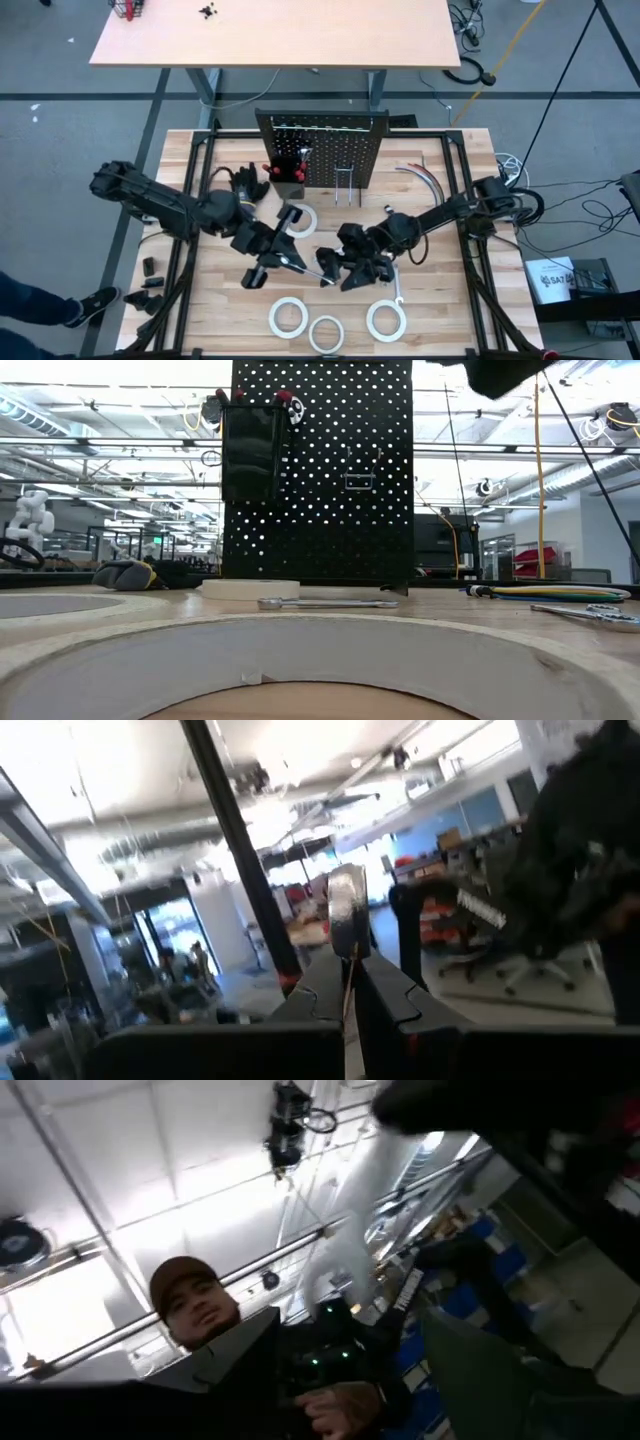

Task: Hang tools onto peg board
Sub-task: Hang the silver wrench on the peg board

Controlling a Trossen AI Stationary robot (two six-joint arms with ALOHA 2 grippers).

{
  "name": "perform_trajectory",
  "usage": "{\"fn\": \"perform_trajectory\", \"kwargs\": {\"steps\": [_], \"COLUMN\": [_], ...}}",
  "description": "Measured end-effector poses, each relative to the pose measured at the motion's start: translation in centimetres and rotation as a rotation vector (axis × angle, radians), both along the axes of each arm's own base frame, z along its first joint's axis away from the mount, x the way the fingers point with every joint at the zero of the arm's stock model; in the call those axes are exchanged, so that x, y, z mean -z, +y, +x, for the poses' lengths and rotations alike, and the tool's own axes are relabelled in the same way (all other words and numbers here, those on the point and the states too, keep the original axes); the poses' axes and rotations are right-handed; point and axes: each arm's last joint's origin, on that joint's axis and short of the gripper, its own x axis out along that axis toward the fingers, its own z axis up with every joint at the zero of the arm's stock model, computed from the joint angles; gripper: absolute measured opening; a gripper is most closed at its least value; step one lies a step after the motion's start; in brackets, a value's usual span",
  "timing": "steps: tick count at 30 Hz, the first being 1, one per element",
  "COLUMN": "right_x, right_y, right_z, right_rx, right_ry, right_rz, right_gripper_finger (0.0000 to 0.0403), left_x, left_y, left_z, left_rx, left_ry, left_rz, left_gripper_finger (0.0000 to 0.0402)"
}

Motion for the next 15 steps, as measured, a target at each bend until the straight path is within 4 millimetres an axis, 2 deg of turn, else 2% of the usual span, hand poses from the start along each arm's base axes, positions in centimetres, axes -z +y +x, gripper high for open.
{"fn": "perform_trajectory", "kwargs": {"steps": [8, 15], "right_x": [-2.8, -2.6], "right_y": [0.4, 0.4], "right_z": [0.8, 1.3], "right_rx": [-0.054, -0.055], "right_ry": [-0.114, -0.065], "right_rz": [-0.044, -0.061], "right_gripper_finger": [0.0236, 0.0235], "left_x": [0.2, 0.4], "left_y": [0.3, 0.7], "left_z": [0.3, 0.4], "left_rx": [0.030, 0.103], "left_ry": [0.001, 0.005], "left_rz": [0.020, 0.052], "left_gripper_finger": [0.0003, 0.0003]}}
